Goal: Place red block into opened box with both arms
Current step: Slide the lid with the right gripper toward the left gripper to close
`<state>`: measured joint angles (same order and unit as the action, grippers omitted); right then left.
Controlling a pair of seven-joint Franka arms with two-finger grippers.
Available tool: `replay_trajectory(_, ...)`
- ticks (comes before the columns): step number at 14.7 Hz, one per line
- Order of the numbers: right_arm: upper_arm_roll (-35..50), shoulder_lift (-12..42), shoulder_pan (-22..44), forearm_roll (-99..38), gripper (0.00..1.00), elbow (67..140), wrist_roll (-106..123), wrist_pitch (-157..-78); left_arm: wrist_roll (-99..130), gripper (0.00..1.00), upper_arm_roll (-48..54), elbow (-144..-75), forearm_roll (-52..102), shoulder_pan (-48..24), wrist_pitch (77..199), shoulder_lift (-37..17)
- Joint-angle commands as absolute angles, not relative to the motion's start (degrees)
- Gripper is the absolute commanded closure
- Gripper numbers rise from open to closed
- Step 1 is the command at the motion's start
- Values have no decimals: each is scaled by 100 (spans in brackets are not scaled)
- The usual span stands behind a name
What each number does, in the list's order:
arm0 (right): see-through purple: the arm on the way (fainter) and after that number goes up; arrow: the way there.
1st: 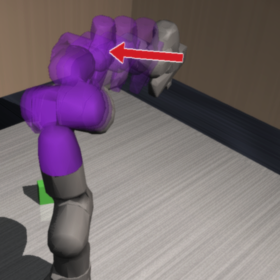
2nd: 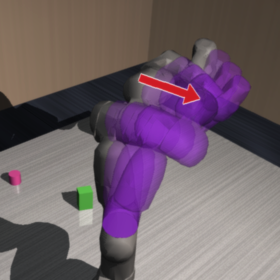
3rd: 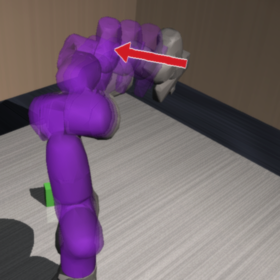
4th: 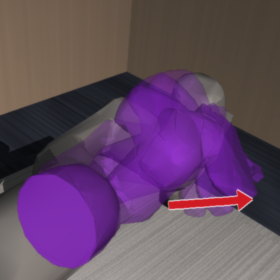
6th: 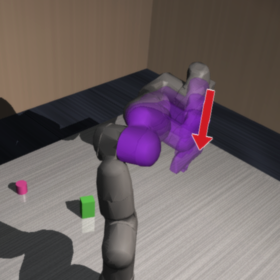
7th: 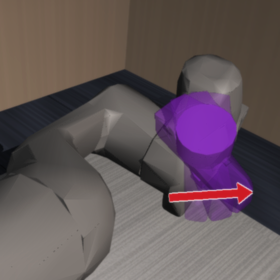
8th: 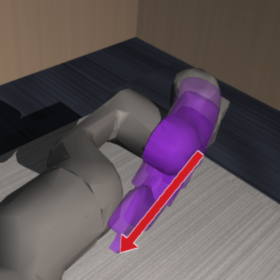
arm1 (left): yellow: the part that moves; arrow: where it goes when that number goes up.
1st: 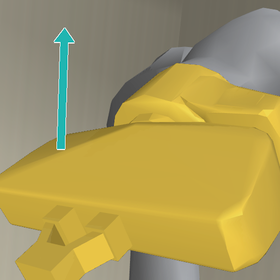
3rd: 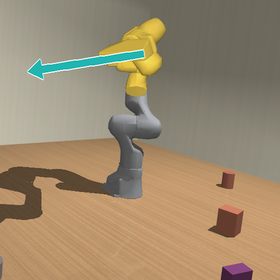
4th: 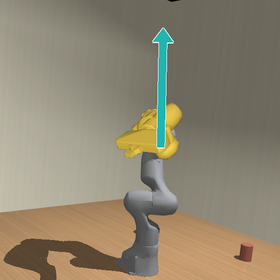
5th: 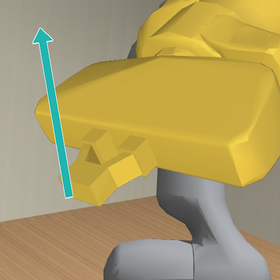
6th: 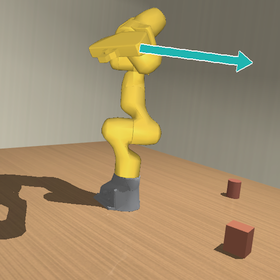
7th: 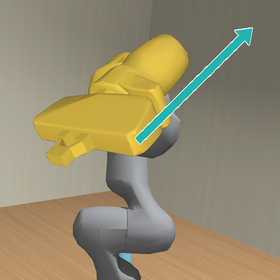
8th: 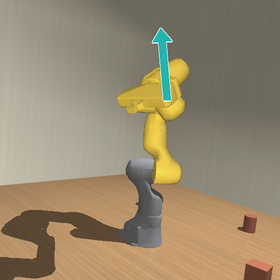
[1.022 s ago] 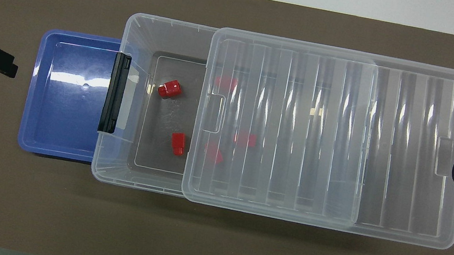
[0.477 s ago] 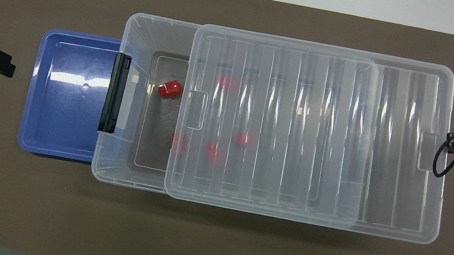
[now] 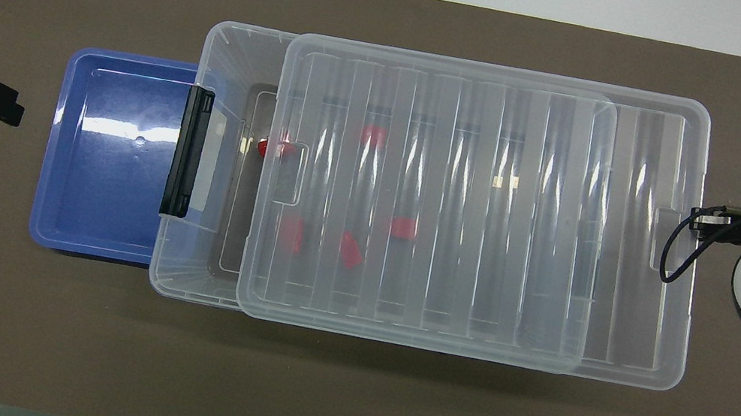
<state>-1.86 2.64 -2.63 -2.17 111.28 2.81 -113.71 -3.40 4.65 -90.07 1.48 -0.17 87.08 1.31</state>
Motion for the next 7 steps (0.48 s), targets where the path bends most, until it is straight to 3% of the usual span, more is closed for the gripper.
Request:
replay_trajectory(1,96,141,-308,-325,100,11338,-69,-11584,-387,0,466,-9062,62,0,8649,202)
replay_trajectory(7,386,132,-308,-334,100,11399,-387,-11619,-387,0,466,-9062,62,9,8648,202)
